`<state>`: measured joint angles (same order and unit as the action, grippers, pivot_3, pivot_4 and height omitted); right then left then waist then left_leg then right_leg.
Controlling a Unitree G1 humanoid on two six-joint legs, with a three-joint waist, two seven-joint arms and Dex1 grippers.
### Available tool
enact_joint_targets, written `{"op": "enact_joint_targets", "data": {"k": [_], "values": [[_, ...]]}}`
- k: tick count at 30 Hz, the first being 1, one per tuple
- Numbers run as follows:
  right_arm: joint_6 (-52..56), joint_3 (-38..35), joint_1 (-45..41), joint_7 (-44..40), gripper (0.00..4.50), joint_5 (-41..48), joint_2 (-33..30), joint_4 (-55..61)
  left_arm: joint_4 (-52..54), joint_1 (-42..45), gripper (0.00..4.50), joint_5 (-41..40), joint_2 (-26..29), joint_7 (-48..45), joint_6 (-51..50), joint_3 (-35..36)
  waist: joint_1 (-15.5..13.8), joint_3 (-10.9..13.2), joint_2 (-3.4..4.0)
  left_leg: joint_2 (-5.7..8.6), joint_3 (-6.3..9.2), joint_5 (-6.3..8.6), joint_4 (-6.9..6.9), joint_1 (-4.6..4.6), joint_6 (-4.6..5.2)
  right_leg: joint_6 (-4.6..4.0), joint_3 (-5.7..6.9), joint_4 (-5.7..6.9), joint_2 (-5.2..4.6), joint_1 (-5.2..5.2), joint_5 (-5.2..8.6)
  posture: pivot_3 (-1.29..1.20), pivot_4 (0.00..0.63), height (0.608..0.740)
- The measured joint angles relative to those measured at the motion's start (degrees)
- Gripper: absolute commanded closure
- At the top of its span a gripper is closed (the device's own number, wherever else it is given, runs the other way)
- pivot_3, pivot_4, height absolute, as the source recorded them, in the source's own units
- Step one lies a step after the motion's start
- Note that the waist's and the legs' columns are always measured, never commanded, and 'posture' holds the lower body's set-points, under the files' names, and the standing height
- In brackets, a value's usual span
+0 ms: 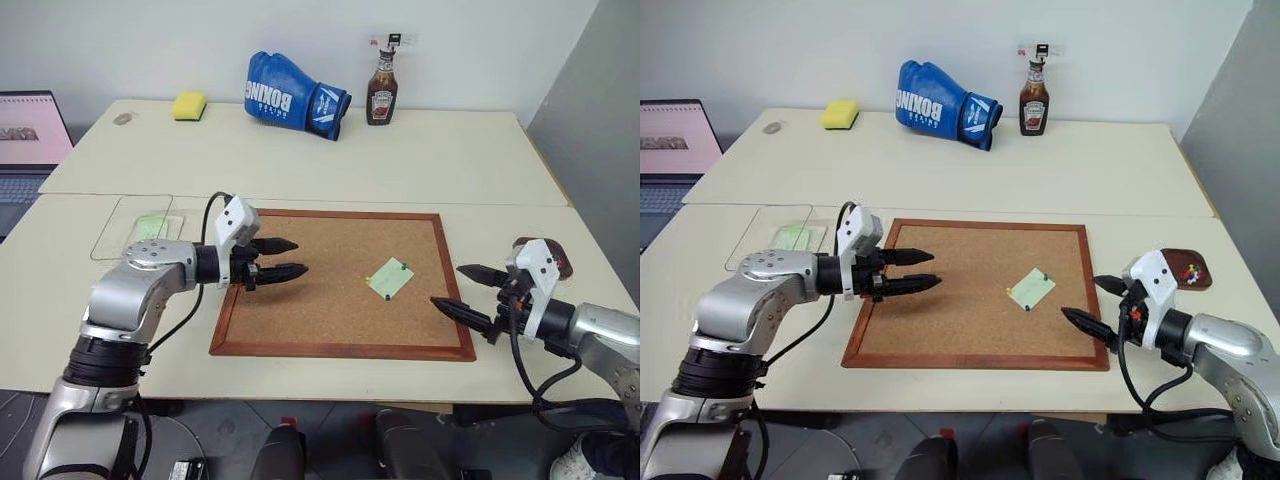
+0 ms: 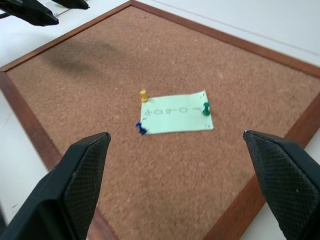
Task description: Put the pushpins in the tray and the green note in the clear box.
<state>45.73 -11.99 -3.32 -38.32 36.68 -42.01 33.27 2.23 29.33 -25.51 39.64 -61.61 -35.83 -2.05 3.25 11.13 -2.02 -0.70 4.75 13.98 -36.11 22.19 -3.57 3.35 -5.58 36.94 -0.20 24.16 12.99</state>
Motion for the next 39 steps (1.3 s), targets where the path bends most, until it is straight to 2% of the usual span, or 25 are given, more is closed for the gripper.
{"op": "enact_joint_targets", "data": {"k": [6, 12, 19, 25, 39], "values": [[-1.94, 3.37, -1.76, 1.21, 0.00, -2.52, 2.06, -2.19, 0.00, 0.35, 3.32, 0.52, -2.85, 1.19, 2.49, -0.45, 0.01, 0.00, 0.00, 0.00, -0.01, 0.00, -0.01, -0.01, 0.00, 0.07, -0.01, 0.01, 0.00, 0.00, -0.05, 0.00, 0.150, 0.740], [-5.48, 7.00, -6.17, 3.97, 0.00, -6.68, 6.65, -6.74, -0.65, 0.24, 4.42, 4.61, -5.78, 2.21, 8.77, -4.14, 0.01, 0.00, 0.00, 0.02, -0.01, 0.00, -0.03, -0.07, 0.00, 0.08, -0.04, 0.03, 0.00, -0.05, -0.07, 0.00, 0.150, 0.740], [-9.22, 11.43, -8.11, 6.29, 0.00, -11.68, 10.93, -11.96, -5.62, -0.12, 4.47, 8.90, -9.77, 3.54, 14.84, -6.75, -0.04, -0.01, 0.01, 0.02, -0.01, 0.00, -0.03, -0.07, 0.00, 0.08, -0.04, 0.05, 0.00, -0.05, -0.07, 0.00, 0.150, 0.740], [-12.25, 13.51, -9.92, 7.18, 0.00, -15.21, 13.88, -15.92, -12.69, -1.89, 4.47, 14.55, -12.21, 4.28, 20.26, -11.65, 0.07, -0.01, 0.01, 0.02, -0.02, -0.01, -0.03, -0.13, 0.00, 0.09, -0.07, 0.09, 0.01, -0.07, -0.09, 0.00, 0.150, 0.740], [-19.20, 16.24, -14.98, 7.34, 0.00, -21.24, 20.09, -29.48, -17.25, -1.08, 4.47, 16.58, -13.39, 3.09, 26.11, -11.69, 0.04, -0.08, 0.09, 0.02, 0.01, -0.01, -0.14, -0.42, 0.02, 0.11, -0.05, 0.12, 0.01, -0.40, -0.12, 0.00, 0.150, 0.740]]}}
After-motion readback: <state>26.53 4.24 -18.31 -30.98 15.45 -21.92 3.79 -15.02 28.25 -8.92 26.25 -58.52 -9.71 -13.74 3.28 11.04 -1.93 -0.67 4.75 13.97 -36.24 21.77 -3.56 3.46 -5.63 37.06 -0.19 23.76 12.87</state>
